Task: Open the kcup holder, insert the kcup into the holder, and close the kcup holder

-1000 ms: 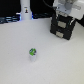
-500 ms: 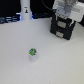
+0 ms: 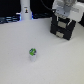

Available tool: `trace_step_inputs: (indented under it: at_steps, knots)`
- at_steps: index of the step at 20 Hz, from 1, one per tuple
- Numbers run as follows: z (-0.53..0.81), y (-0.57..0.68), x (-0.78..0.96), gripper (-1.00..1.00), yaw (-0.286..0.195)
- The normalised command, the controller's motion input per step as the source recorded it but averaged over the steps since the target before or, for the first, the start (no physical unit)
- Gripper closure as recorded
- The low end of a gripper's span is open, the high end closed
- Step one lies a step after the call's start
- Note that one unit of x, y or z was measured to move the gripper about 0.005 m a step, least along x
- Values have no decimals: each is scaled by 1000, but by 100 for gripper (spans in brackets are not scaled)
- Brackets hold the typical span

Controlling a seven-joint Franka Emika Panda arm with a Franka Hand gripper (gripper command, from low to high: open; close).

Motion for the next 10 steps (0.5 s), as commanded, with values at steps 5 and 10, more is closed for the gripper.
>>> trace_step_inputs:
  at_steps: [5,10]
  knots:
    - [206,-225,861,100,-66]
    - [158,-270,927,100,-70]
